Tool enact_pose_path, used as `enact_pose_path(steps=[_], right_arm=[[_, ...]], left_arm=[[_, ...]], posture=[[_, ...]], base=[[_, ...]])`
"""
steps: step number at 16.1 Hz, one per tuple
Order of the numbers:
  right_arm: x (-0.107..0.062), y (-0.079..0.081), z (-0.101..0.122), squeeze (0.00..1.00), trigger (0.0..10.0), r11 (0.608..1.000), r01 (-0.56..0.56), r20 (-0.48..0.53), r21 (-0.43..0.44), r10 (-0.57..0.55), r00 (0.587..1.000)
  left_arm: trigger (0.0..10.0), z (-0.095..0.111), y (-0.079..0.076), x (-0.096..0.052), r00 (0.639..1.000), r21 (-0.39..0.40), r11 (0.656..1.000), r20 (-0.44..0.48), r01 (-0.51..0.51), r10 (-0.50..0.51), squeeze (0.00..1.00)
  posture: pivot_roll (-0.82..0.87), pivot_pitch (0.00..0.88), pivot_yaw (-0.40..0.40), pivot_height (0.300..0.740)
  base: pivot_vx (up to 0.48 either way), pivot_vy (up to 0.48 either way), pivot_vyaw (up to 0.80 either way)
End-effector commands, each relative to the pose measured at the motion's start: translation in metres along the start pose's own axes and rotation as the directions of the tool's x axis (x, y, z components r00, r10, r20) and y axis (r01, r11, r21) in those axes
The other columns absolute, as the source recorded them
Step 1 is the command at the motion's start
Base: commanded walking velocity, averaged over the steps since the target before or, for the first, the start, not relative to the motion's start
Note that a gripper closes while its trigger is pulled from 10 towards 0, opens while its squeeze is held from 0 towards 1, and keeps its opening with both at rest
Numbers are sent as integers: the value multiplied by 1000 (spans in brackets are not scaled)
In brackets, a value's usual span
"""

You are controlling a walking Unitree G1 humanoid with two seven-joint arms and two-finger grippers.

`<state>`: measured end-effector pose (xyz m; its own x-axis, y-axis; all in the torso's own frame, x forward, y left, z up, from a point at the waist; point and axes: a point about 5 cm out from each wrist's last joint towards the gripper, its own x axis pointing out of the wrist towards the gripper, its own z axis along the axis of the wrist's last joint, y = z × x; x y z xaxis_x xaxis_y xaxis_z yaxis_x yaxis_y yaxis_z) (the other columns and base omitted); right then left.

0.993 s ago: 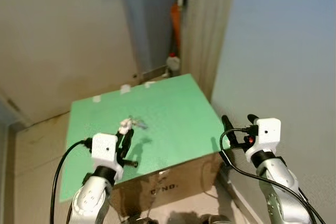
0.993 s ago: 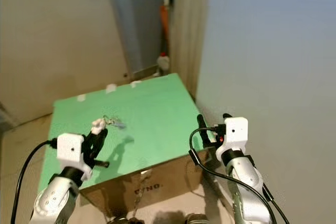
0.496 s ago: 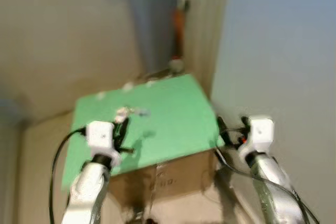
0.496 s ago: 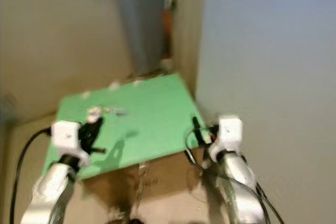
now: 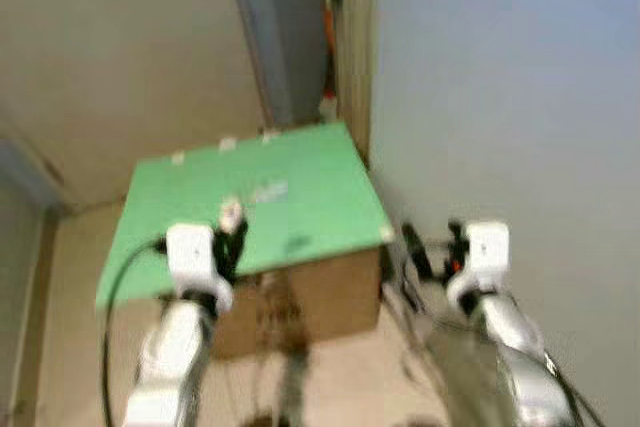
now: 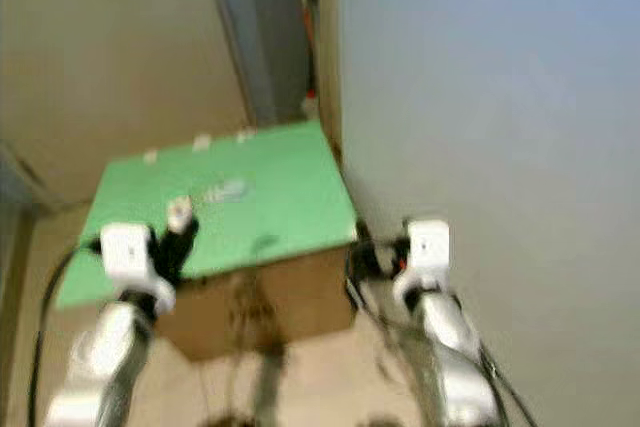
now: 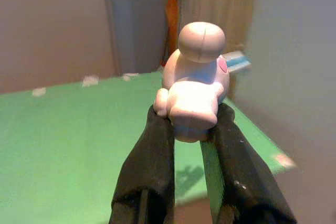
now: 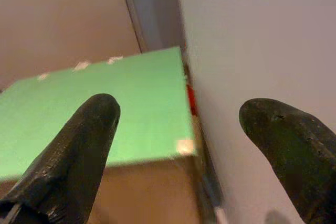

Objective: Hang keys on a hook

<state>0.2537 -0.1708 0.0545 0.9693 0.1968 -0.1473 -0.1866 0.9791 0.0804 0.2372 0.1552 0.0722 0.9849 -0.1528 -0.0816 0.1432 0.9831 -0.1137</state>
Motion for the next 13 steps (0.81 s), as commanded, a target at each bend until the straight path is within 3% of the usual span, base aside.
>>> enact_pose_path(steps=[1,9,13], right_arm=[[0,0,2,0,10000,1000,0,8,8,0,1000],[1,-1,-2,0,10000,1000,-1,-18,14,1,1000],[3,1,-2,0,10000,1000,-30,-31,-2,30,999]], left_arm=[[0,6,1,2,1000,11,1000,23,-3,3,0],[0,5,-4,4,1000,57,998,18,22,-23,0],[0,4,-8,4,999,50,998,18,37,-38,0]], posture=[[-215,0,123,740],[-218,0,123,740],[-219,0,120,740]], base=[[0,0,0],[0,0,0],[0,0,784]])
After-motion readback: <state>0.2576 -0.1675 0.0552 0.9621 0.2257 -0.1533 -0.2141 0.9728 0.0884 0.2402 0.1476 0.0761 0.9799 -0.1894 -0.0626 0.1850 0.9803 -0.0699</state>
